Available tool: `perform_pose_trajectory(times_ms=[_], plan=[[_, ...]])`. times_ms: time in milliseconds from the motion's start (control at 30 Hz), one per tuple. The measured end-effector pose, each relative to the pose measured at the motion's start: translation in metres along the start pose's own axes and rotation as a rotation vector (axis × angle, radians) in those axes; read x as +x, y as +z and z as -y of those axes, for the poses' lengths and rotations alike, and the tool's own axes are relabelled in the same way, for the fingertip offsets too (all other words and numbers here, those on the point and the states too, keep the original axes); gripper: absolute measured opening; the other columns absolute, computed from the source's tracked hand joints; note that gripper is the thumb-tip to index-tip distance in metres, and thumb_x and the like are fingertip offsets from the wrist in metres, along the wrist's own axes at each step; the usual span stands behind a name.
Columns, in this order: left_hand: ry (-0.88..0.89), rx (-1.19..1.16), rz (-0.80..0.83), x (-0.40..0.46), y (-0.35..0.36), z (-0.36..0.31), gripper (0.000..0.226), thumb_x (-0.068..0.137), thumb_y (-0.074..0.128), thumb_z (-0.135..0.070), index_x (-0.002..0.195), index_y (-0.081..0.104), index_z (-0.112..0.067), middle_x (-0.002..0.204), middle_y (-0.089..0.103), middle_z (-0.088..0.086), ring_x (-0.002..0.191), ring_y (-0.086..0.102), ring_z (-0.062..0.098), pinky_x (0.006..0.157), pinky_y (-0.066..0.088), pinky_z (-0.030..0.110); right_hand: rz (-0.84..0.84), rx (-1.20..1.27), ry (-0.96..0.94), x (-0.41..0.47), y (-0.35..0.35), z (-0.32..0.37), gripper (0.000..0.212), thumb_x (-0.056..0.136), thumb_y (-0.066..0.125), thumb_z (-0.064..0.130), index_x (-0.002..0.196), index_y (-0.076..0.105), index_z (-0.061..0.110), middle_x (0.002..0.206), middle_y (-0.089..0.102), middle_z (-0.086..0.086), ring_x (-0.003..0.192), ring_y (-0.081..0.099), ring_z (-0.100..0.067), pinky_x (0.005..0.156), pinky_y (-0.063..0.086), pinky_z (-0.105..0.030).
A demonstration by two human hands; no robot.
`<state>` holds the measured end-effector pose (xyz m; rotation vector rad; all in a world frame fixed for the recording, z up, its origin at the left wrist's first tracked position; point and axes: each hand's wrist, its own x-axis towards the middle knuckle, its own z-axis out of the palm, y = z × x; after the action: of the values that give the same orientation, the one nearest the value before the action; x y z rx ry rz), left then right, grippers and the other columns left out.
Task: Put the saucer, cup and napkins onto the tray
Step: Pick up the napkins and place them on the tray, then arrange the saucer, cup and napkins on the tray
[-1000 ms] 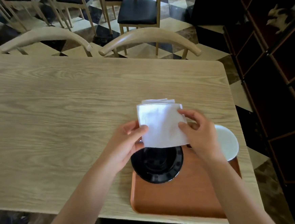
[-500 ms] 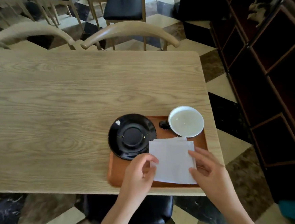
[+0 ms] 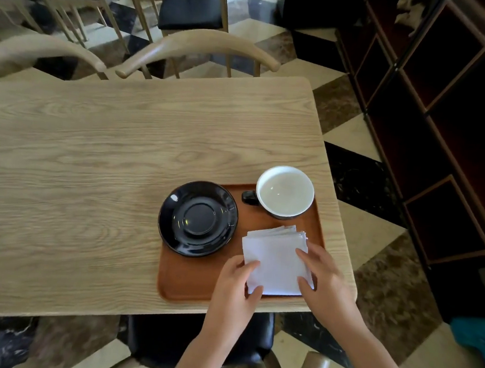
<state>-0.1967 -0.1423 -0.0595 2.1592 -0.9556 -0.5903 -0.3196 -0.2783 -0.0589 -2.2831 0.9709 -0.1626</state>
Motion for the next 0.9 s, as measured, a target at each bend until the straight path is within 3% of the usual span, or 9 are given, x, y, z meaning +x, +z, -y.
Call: perform_pose_trajectory(times_ms=[133, 233, 267, 333, 400, 467, 667, 767, 900], plan=[[0.084, 0.104, 0.040, -0.005, 0.003, 0.004, 0.044, 0.076, 0.068, -0.001, 0.117, 0.059, -0.012, 0.120, 0.053, 0.008, 0.104, 0.055, 0.016, 0.086, 0.039, 0.009, 0.010, -0.063, -0.071, -0.009, 0.001, -0.001, 0.050, 0.075, 0.071, -0.002, 0.122, 0.057, 0.006, 0.135, 0.050, -0.011, 0.118, 0.053, -0.025, 0.091, 0.045, -0.027], [0.183, 0.298, 0.007, -0.010, 0.003, 0.006, 0.037, 0.081, 0.064, -0.012, 0.117, 0.059, -0.014, 0.139, 0.044, 0.014, 0.130, 0.041, 0.027, 0.097, 0.044, 0.027, -0.044, -0.186, -0.137, -0.014, -0.001, -0.003, 0.045, 0.068, 0.077, -0.001, 0.111, 0.064, 0.002, 0.124, 0.059, -0.017, 0.110, 0.059, -0.033, 0.072, 0.060, -0.041], [0.223, 0.349, -0.012, -0.011, 0.003, 0.007, 0.035, 0.082, 0.063, -0.014, 0.117, 0.059, -0.013, 0.145, 0.038, 0.017, 0.136, 0.032, 0.030, 0.101, 0.041, 0.033, -0.057, -0.243, -0.179, -0.015, -0.001, -0.003, 0.039, 0.072, 0.074, 0.003, 0.110, 0.065, 0.003, 0.127, 0.058, -0.017, 0.115, 0.056, -0.034, 0.075, 0.060, -0.041], [0.298, 0.440, -0.004, -0.013, 0.005, 0.008, 0.035, 0.087, 0.055, -0.021, 0.121, 0.055, -0.012, 0.150, 0.030, 0.016, 0.139, 0.023, 0.028, 0.104, 0.036, 0.041, -0.057, -0.364, -0.257, -0.017, -0.001, -0.004, 0.031, 0.089, 0.052, 0.019, 0.116, 0.063, 0.008, 0.135, 0.052, -0.019, 0.127, 0.045, -0.035, 0.091, 0.050, -0.045], [0.310, 0.523, 0.061, -0.017, 0.006, 0.009, 0.044, 0.092, 0.041, -0.032, 0.132, 0.046, -0.013, 0.152, 0.028, 0.011, 0.139, 0.024, 0.024, 0.105, 0.037, 0.045, -0.013, -0.432, -0.281, -0.020, 0.000, -0.007, 0.049, 0.098, 0.022, 0.033, 0.124, 0.057, 0.011, 0.138, 0.048, -0.019, 0.130, 0.038, -0.035, 0.098, 0.042, -0.049], [0.291, 0.586, 0.123, -0.019, 0.006, 0.011, 0.054, 0.092, 0.031, -0.041, 0.140, 0.033, -0.017, 0.152, 0.028, 0.008, 0.139, 0.023, 0.022, 0.105, 0.037, 0.048, 0.012, -0.459, -0.275, -0.022, 0.000, -0.008, 0.060, 0.099, 0.008, 0.037, 0.127, 0.054, 0.011, 0.138, 0.048, -0.018, 0.130, 0.038, -0.035, 0.100, 0.040, -0.050], [0.288, 0.656, 0.202, -0.020, 0.000, 0.013, 0.058, 0.090, 0.038, -0.043, 0.143, 0.027, -0.021, 0.151, 0.031, 0.010, 0.138, 0.028, 0.023, 0.104, 0.038, 0.048, 0.006, -0.434, -0.228, -0.024, 0.001, -0.002, 0.061, 0.098, 0.011, 0.037, 0.121, 0.059, 0.007, 0.131, 0.054, -0.023, 0.125, 0.046, -0.036, 0.099, 0.040, -0.052], [0.316, 0.666, 0.203, -0.018, -0.004, 0.013, 0.057, 0.090, 0.042, -0.043, 0.141, 0.029, -0.021, 0.150, 0.031, 0.010, 0.137, 0.028, 0.024, 0.103, 0.039, 0.048, -0.041, -0.409, -0.229, -0.020, 0.002, 0.007, 0.048, 0.094, 0.029, 0.031, 0.116, 0.063, 0.006, 0.128, 0.056, -0.023, 0.121, 0.051, -0.037, 0.099, 0.042, -0.054], [0.275, 0.614, 0.115, -0.016, -0.021, 0.019, 0.057, 0.092, 0.034, -0.041, 0.145, 0.020, -0.023, 0.154, 0.021, 0.008, 0.142, 0.014, 0.022, 0.111, 0.025, 0.046, -0.059, -0.389, -0.329, -0.007, 0.014, 0.032, 0.044, 0.088, 0.036, 0.028, 0.120, 0.060, 0.009, 0.131, 0.056, -0.019, 0.122, 0.051, -0.034, 0.100, 0.041, -0.054]])
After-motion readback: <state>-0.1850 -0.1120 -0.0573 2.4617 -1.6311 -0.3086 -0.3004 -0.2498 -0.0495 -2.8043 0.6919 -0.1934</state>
